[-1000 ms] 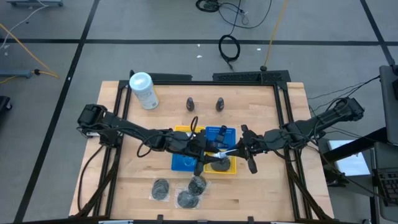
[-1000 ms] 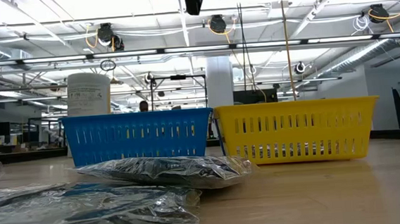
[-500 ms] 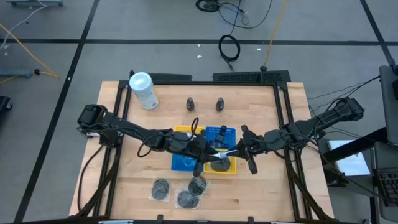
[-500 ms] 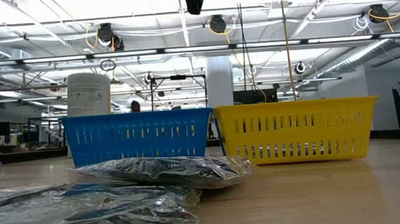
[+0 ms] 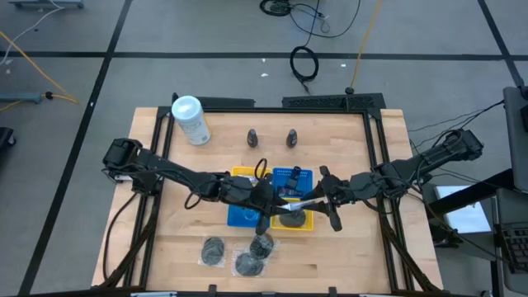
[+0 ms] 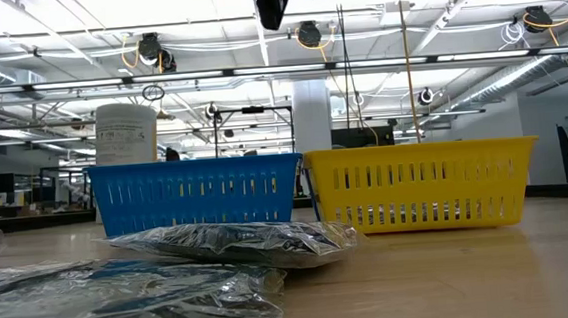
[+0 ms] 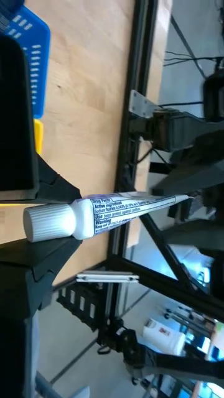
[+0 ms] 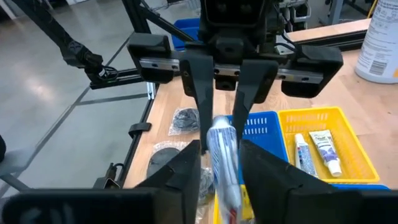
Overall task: Pick & Place Travel size toiletries
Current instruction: Put the white toothpaste into the left yellow bin
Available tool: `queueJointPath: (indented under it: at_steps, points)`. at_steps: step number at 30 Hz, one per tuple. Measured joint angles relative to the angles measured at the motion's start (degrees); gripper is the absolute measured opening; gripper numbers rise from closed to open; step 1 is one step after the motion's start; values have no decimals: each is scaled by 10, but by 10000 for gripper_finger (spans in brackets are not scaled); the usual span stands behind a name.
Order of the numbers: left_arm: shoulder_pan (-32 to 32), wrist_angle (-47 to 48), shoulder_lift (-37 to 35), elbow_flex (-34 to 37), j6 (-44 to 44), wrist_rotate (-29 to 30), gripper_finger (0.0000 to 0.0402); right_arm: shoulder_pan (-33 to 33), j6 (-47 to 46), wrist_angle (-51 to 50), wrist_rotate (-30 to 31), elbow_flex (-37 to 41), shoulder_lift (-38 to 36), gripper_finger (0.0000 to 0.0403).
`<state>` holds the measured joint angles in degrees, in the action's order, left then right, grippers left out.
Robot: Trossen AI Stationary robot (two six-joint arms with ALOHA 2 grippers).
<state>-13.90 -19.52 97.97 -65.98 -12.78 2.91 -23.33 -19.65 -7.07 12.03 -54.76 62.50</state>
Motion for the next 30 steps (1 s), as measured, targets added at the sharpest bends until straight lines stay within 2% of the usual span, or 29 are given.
queueJointPath:
  at_steps: [6, 21, 25, 30]
  points:
    - [2, 59, -9, 0, -4, 29, 44, 0, 15, 0, 1, 0, 0, 133]
    - [-8, 329, -70, 0, -88, 193, 44, 0, 13, -20, 0, 0, -2, 130]
    - [-6, 388, -82, 0, -94, 201, 44, 0, 13, -26, 0, 0, -2, 130]
    - [9, 515, -91, 0, -154, 201, 44, 0, 13, -29, -1, 0, -2, 130]
